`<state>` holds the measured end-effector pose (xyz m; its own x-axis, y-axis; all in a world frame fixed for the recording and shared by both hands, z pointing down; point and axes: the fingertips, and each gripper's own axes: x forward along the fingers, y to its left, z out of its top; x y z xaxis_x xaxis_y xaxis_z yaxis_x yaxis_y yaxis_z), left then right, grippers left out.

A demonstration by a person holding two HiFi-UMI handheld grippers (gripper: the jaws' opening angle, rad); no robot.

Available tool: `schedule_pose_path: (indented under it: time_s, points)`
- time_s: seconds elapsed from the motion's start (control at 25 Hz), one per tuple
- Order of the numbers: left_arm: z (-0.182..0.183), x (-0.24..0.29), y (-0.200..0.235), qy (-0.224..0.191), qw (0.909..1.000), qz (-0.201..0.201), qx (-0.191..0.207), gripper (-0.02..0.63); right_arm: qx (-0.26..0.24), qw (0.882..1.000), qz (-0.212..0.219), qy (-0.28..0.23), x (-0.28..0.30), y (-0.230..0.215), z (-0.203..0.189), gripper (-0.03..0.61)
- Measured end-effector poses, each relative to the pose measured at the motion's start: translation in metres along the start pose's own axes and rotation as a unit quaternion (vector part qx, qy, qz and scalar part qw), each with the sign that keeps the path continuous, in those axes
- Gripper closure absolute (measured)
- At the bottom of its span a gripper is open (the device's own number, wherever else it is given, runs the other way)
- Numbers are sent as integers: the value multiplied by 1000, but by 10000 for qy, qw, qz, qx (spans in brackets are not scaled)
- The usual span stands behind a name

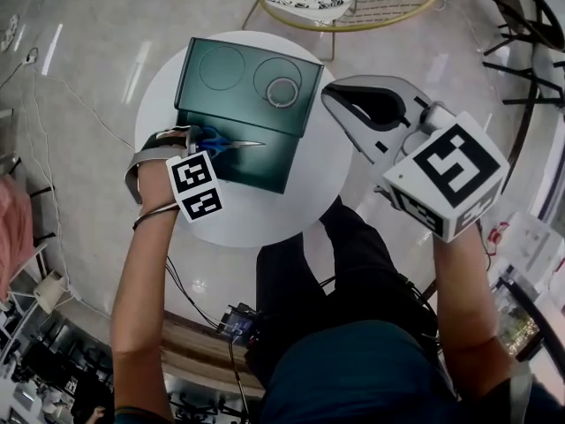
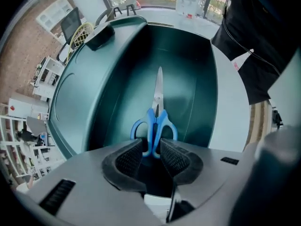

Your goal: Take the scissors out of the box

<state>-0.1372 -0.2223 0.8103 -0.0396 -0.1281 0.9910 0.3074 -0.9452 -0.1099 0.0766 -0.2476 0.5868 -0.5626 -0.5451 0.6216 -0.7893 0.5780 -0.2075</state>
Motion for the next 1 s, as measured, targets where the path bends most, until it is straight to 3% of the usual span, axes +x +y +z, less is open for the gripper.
schedule_pose_path:
  time_s: [0.28, 0.48, 0.68, 1.0]
  points:
    - [3, 3, -8, 257, 9988, -82, 415, 518, 55, 10000, 15, 28, 3, 2, -6, 540]
    - [2, 2, -8, 91, 9994, -314, 119, 525, 53, 10000, 21, 24, 1, 4, -2, 540]
    - [5, -8, -10, -219, 9987, -266, -368, 528, -40, 10000, 32, 21, -7, 8, 5, 540]
    - [7, -60, -7, -502, 9958, 10, -765, 528, -251, 9996, 88, -107, -32, 20, 31, 540]
